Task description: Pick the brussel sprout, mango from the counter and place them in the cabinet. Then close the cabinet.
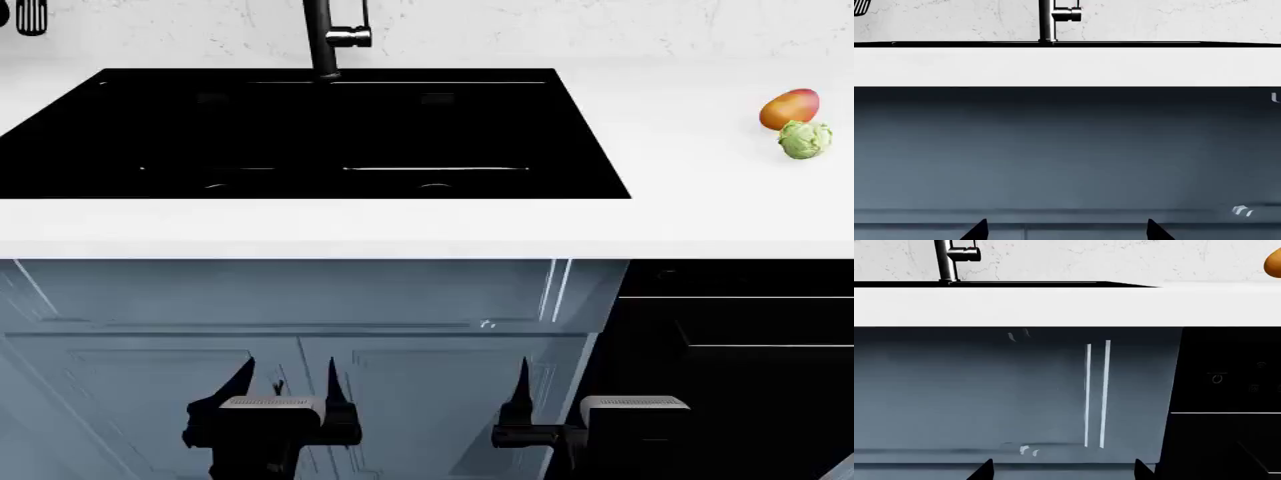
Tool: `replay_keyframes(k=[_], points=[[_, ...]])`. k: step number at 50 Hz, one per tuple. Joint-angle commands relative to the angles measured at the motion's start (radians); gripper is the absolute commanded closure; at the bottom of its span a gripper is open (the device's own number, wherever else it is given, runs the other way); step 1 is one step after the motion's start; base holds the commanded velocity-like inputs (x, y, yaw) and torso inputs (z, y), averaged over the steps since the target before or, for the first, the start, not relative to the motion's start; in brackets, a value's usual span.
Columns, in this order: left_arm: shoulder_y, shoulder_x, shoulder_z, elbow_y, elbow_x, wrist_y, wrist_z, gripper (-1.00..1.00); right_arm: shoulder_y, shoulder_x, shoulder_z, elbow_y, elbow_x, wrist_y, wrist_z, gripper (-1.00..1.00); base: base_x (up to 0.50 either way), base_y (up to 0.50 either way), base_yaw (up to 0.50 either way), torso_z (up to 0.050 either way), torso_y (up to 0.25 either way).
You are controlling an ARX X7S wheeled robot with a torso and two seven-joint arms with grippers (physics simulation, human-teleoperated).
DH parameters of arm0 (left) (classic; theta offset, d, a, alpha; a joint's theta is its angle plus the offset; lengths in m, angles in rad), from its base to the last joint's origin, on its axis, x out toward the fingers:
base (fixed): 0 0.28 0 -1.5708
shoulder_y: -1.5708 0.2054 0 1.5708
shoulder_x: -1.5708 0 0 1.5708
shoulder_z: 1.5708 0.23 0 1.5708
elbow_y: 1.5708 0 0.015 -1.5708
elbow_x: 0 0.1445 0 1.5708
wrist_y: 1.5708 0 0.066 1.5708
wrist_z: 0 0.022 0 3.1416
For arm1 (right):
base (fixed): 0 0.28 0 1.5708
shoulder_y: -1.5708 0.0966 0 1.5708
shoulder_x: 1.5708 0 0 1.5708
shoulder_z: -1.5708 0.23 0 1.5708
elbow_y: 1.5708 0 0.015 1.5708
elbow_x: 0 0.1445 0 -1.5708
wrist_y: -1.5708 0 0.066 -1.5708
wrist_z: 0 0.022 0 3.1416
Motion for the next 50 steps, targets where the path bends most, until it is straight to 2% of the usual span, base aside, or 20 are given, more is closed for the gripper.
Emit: replay_keyframes(k=[1, 5, 12, 17, 23, 40, 50], points=[[0.001, -0.016, 0.022, 0.006, -0.009, 0.001, -0.019, -1.00, 0.001, 0.015, -0.020, 0.000, 0.021, 0.001, 0.016, -1.00, 0.00, 0.00, 0.00, 0.000, 0.000], [0.012, -0.041, 0.058, 0.043, 0.001, 0.010, -0.023, -1.00, 0.000, 0.034, -0.038, -0.025, 0.031, 0.030, 0.036, -1.00, 0.00, 0.00, 0.00, 0.000, 0.000], [0.002, -0.078, 0.063, 0.231, -0.041, -0.131, -0.007, -1.00, 0.014, 0.075, -0.041, -0.143, 0.041, 0.163, 0.044, -1.00, 0.00, 0.00, 0.00, 0.021, 0.000], [-0.053, -0.104, 0.051, 0.436, -0.112, -0.345, 0.014, -1.00, 0.030, 0.109, -0.020, -0.294, 0.097, 0.298, 0.022, -1.00, 0.00, 0.00, 0.00, 0.050, 0.000], [-0.195, -0.109, -0.028, 0.560, -0.272, -0.624, 0.012, -1.00, 0.066, 0.154, 0.022, -0.441, 0.174, 0.432, -0.003, -1.00, 0.00, 0.00, 0.00, 0.050, 0.000], [-0.466, -0.149, -0.112, 0.680, -0.454, -0.939, -0.026, -1.00, 0.205, 0.298, 0.177, -0.764, 0.372, 0.791, -0.022, -1.00, 0.01, -0.44, 0.00, 0.050, 0.000], [-0.589, -0.196, -0.044, 0.695, -0.422, -1.021, -0.073, -1.00, 0.316, 0.372, 0.262, -0.849, 0.507, 1.012, -0.033, -1.00, 0.17, -0.49, 0.00, 0.050, 0.000]])
